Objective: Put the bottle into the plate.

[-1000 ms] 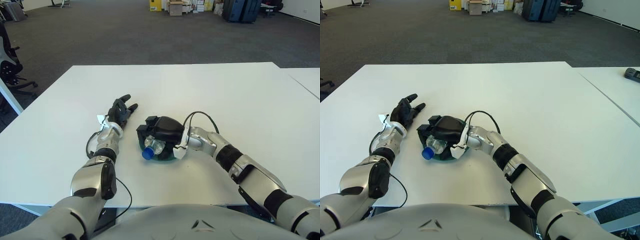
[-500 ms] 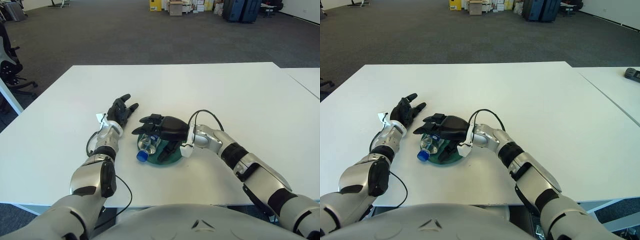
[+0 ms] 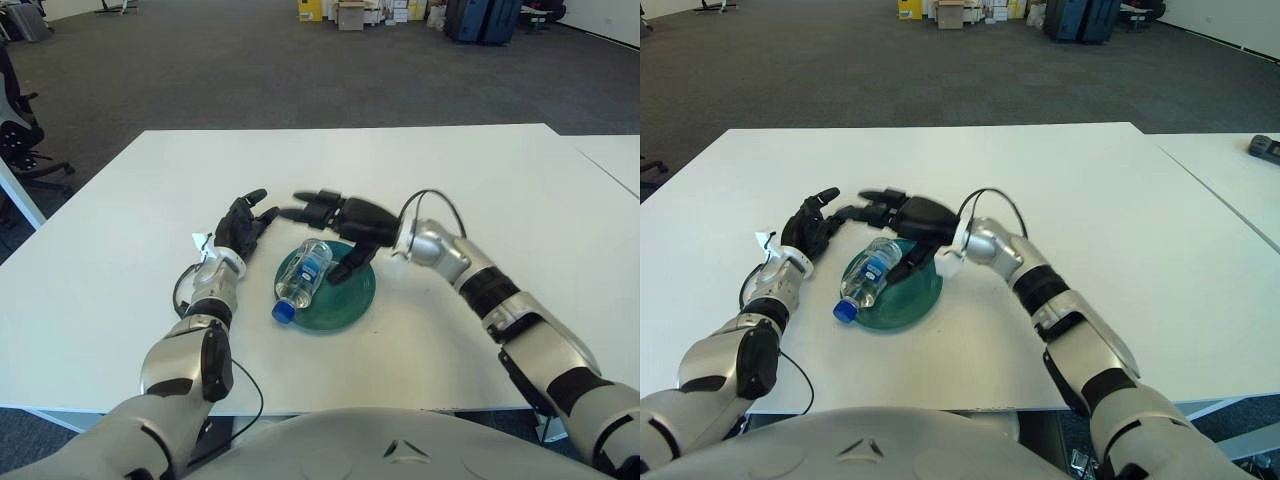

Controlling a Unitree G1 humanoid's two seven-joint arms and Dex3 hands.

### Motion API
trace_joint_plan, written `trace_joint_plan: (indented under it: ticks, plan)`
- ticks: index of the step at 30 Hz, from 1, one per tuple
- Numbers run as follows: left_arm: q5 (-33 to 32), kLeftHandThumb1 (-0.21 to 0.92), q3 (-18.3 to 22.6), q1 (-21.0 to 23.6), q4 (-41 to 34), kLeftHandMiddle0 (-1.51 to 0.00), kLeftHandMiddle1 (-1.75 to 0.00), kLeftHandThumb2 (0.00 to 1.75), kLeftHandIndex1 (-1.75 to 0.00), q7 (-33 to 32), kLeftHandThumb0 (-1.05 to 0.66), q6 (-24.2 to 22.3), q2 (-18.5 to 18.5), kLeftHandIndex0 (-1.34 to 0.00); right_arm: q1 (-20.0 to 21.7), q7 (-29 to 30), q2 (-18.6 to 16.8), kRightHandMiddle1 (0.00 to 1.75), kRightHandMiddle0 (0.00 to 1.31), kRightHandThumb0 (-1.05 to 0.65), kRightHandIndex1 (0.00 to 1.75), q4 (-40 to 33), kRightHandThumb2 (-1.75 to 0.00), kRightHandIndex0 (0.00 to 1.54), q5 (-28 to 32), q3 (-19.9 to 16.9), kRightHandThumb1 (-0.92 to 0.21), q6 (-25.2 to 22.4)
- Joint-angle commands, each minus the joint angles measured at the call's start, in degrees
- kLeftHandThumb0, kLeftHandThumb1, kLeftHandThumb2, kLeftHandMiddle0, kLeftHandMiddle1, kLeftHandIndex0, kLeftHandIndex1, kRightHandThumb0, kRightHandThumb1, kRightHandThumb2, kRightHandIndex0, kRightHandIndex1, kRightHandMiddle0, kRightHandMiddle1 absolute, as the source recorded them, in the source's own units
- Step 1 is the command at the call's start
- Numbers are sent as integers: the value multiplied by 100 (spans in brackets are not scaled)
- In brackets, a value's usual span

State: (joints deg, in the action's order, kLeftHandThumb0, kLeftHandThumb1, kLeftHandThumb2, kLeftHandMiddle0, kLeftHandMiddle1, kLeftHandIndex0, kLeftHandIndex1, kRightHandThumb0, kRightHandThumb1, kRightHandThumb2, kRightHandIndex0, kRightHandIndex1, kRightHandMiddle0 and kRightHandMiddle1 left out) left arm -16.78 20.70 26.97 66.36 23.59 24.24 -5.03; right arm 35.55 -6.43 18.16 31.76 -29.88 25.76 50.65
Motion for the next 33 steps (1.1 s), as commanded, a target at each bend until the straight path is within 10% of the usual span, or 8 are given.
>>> trace_joint_plan:
  ticks: [1,12,21,33]
  plan:
    - [131,92,-74,-77,75,-46,-27,97,-94,-235,-92,-55,18,-13,34,199,173,0,0,-105,0,156,-54,0,117,-316,-92,60]
    - [215,92,-117,174,245,-45,-61,97,-109,-452,-91,-444,-67,-17,117,1225,575,0,0,-105,0,1666,-74,0,41,-1012,-92,-242]
    - [203,92,-95,182,307,-46,-68,98,-110,-437,-91,-510,-119,-17,51,576,-141,3,6,-99,2,2897,-89,6,1844,-2147,-92,-1267]
    - [169,92,-61,152,311,-44,-72,96,-112,-395,-91,-537,-163,-16,178,-960,-711,81,7,-76,7,3733,-88,47,3829,-3713,-92,-2515]
